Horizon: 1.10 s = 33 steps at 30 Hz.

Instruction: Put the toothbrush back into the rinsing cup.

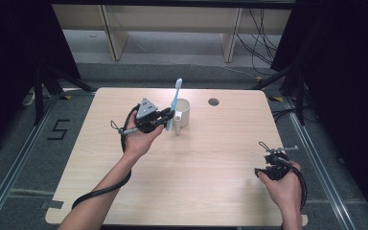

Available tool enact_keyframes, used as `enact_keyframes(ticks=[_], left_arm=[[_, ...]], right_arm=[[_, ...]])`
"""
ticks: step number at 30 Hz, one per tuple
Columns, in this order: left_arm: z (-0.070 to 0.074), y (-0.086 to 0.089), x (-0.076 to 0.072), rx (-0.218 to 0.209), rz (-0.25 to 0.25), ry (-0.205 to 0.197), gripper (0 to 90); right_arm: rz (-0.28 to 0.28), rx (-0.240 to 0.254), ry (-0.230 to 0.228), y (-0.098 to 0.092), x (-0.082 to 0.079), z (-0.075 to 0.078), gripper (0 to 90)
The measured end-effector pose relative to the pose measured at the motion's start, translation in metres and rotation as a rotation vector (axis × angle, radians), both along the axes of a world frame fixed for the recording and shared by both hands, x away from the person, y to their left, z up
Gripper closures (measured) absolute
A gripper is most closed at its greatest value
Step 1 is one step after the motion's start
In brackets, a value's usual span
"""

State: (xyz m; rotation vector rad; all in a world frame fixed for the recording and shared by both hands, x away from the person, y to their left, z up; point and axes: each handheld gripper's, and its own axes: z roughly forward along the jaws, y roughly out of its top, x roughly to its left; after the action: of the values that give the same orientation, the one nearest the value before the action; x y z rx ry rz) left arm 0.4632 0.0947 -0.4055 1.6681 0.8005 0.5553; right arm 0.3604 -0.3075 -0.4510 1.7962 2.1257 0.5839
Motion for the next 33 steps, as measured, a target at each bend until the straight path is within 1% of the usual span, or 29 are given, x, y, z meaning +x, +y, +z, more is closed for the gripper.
enact_keyframes(ticks=[1,2,4,5,6,9,10,11,12,13,14,15,18,19,20,28,29,30,32,33], left_arm=[[-0.001,0.0,0.0,-0.002,0.0,-0.007,78.6],[-0.001,-0.001,0.001,-0.005,-0.001,-0.006,78.6],[-0.002,-0.002,0.002,-0.009,0.0,-0.016,78.6],[-0.004,-0.003,0.002,-0.017,0.0,-0.021,78.6],[-0.004,-0.003,0.002,-0.017,0.0,-0.021,78.6],[-0.005,-0.004,0.003,-0.035,0.001,-0.034,78.6],[-0.006,-0.004,0.003,-0.042,0.001,-0.039,78.6],[-0.006,-0.005,0.004,-0.052,0.003,-0.048,78.6],[-0.006,-0.005,0.004,-0.058,0.003,-0.051,78.6],[-0.006,-0.005,0.004,-0.063,0.002,-0.055,78.6],[-0.006,-0.005,0.004,-0.063,0.002,-0.055,78.6],[-0.007,-0.006,0.005,-0.075,0.003,-0.062,78.6],[-0.008,-0.006,0.006,-0.082,0.006,-0.064,78.6],[-0.008,-0.006,0.007,-0.091,0.007,-0.067,78.6],[-0.009,-0.006,0.007,-0.096,0.009,-0.066,78.6],[-0.011,-0.006,0.012,-0.112,0.012,-0.097,78.6],[-0.011,-0.006,0.013,-0.113,0.013,-0.099,78.5],[-0.012,-0.006,0.013,-0.115,0.014,-0.103,78.5],[-0.012,-0.007,0.014,-0.122,0.017,-0.106,78.6],[-0.013,-0.007,0.014,-0.123,0.018,-0.107,78.5]], right_arm=[[0.0,0.008,-0.005,0.0,0.0,0.0,53.9],[0.002,0.013,0.003,0.0,0.0,0.0,53.9],[-0.005,-0.004,0.004,-0.001,0.0,0.0,53.9],[0.005,-0.001,0.002,-0.001,0.0,0.0,53.9],[0.005,-0.001,0.002,-0.001,0.0,0.0,53.9],[0.002,0.001,-0.005,-0.002,0.0,0.0,53.9],[0.002,0.017,0.005,-0.002,0.0,0.001,54.0],[-0.005,0.008,0.0,-0.001,-0.001,0.002,53.9],[0.011,0.007,-0.009,-0.002,0.0,0.0,53.9],[0.011,0.012,-0.015,-0.002,-0.001,0.0,53.9],[0.008,0.006,-0.01,-0.002,-0.001,0.001,54.0],[0.008,0.006,-0.009,-0.002,-0.001,0.001,54.0],[0.011,0.004,-0.004,-0.003,-0.001,0.0,53.9],[0.003,0.014,-0.003,-0.002,-0.001,0.001,53.9],[-0.004,0.008,0.001,-0.002,-0.001,0.001,54.0],[-0.01,0.008,-0.004,-0.003,-0.001,0.001,54.0],[-0.002,0.017,-0.009,-0.003,-0.001,0.0,54.0],[0.0,0.011,-0.01,-0.003,-0.001,0.001,53.9],[0.001,0.014,-0.008,-0.004,-0.001,0.001,54.0],[0.007,0.006,-0.012,-0.004,-0.001,0.001,54.0]])
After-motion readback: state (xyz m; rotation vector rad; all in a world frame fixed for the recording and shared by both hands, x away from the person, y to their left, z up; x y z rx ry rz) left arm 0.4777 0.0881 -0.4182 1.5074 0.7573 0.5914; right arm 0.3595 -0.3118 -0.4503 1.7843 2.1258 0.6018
